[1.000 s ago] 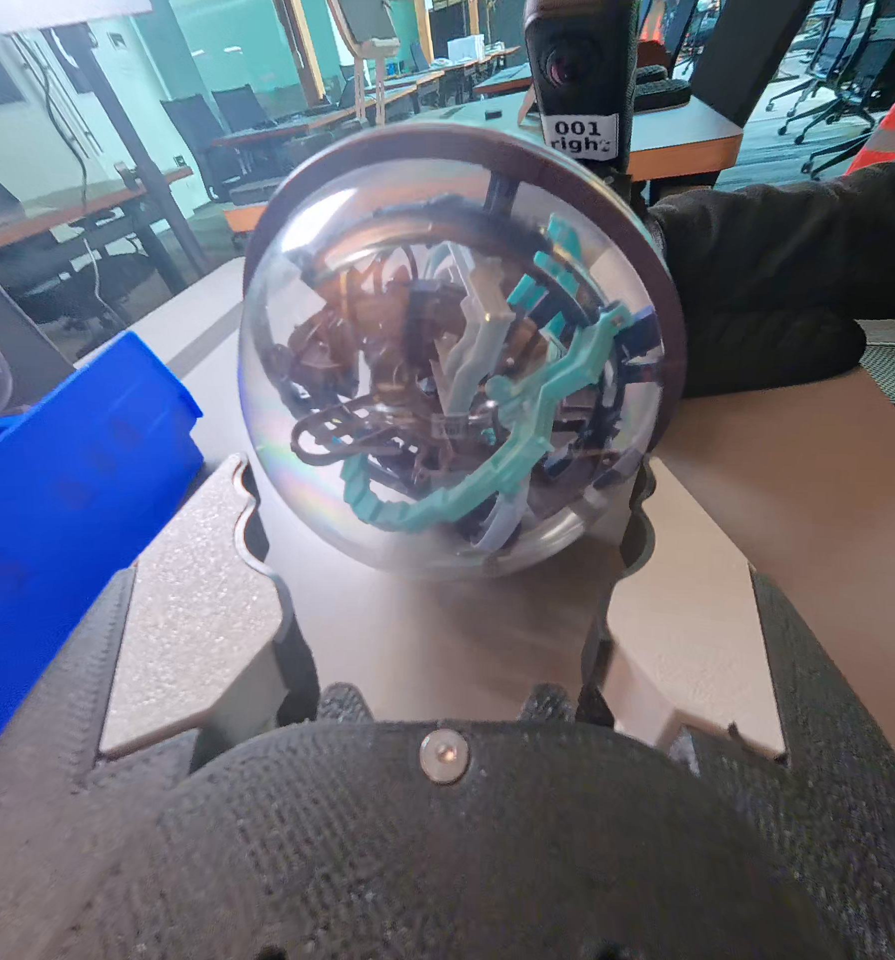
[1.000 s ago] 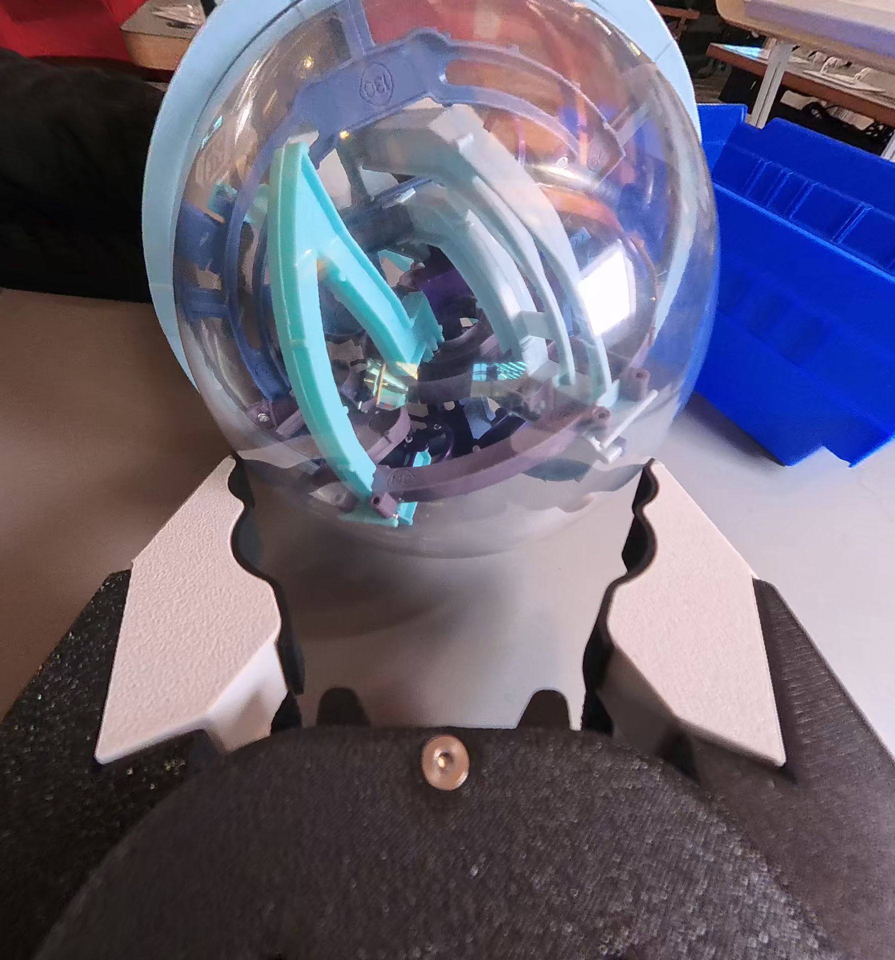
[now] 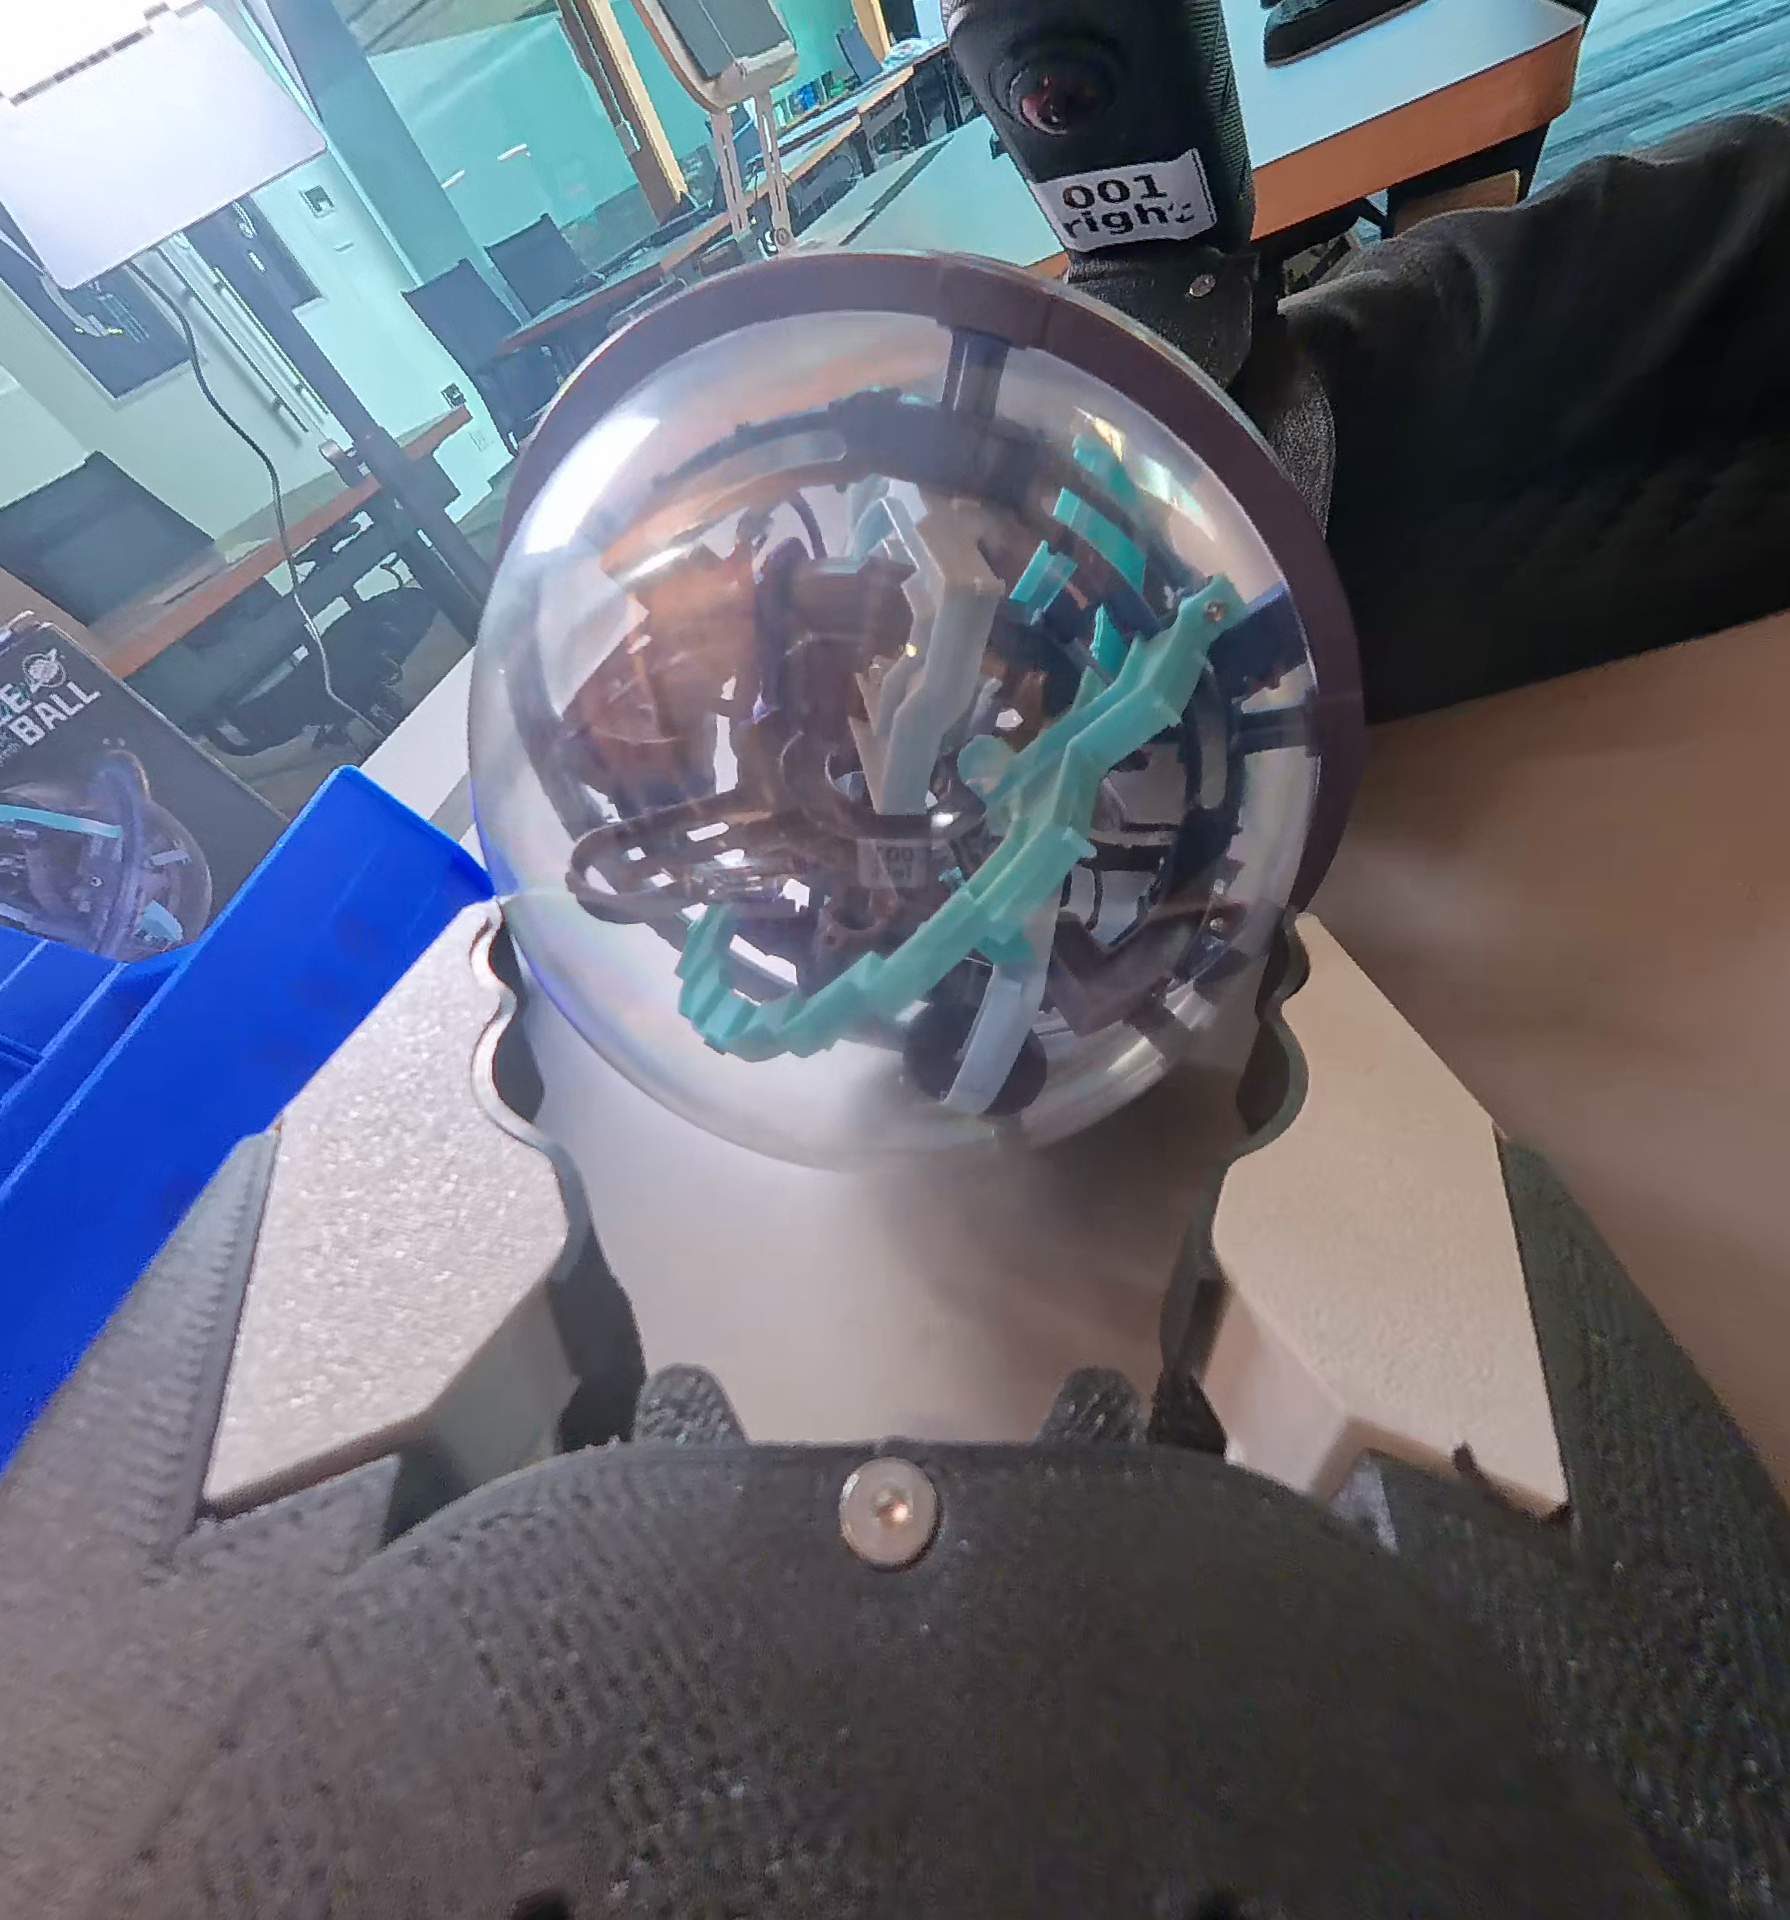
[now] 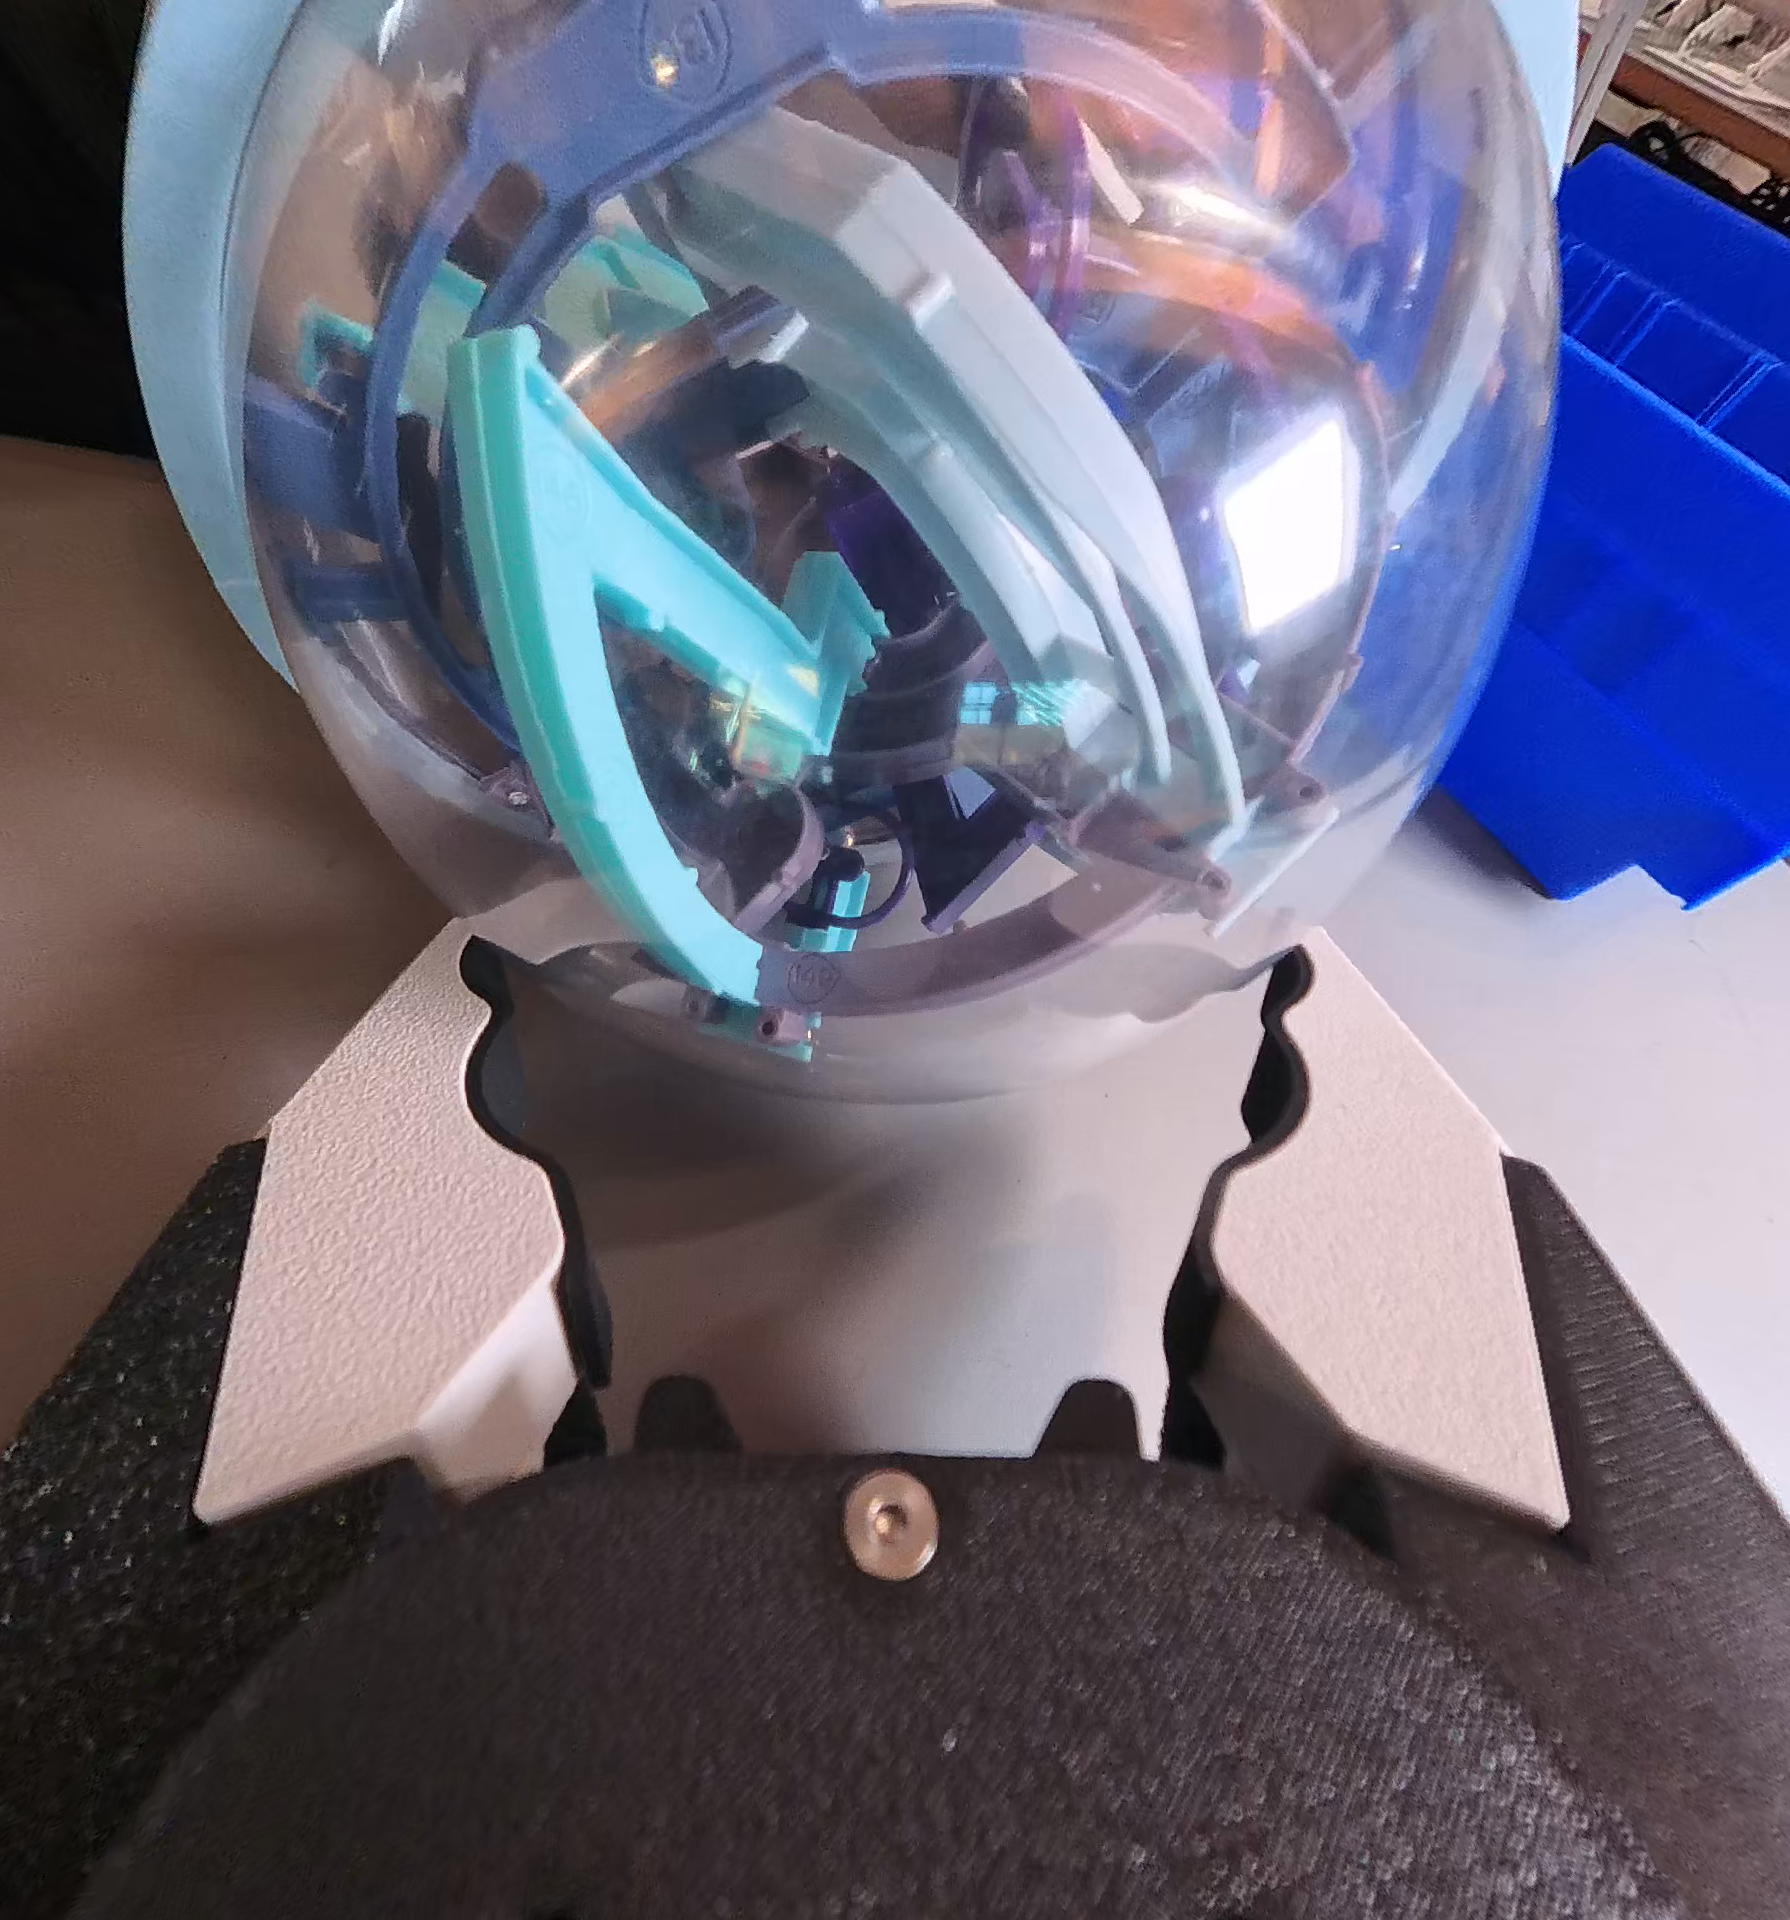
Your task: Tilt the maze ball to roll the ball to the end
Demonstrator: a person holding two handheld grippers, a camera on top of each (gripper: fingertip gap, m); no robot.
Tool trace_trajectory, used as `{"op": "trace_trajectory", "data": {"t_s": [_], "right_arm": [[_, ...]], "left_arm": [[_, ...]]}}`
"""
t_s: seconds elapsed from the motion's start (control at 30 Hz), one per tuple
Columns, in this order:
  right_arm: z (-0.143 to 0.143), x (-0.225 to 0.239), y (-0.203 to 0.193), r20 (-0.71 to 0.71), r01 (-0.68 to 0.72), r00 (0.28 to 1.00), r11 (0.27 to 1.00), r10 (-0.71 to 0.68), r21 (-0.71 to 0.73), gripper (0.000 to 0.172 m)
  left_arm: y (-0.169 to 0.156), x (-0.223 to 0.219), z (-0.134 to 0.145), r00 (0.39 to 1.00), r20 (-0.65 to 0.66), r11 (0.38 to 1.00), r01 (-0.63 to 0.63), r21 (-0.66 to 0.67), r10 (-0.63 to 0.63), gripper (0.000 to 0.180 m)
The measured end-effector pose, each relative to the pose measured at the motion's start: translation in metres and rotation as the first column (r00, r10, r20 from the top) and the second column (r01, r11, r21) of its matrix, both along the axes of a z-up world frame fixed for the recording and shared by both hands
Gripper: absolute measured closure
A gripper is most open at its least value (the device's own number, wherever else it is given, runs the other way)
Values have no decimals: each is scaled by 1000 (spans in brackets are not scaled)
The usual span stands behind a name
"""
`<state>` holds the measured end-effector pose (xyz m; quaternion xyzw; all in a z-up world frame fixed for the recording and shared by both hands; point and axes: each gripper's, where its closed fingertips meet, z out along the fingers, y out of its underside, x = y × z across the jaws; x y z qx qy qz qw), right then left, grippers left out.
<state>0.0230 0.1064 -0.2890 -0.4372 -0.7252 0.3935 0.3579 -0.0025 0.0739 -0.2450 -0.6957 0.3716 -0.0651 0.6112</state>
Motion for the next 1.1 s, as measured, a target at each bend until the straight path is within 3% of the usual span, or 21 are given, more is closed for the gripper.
{"op": "trace_trajectory", "data": {"t_s": [0.87, 1.1], "right_arm": [[12, 2, 3, -23, 5, 1000, 988, -9, -155, 40], [12, 2, 2, -18, 0, 1000, 988, -3, -157, 39]], "left_arm": [[7, -8, 0, 982, 181, 986, -32, -162, 62, 45], [6, -7, 4, 982, 181, 988, -35, -152, 62, 45]]}}
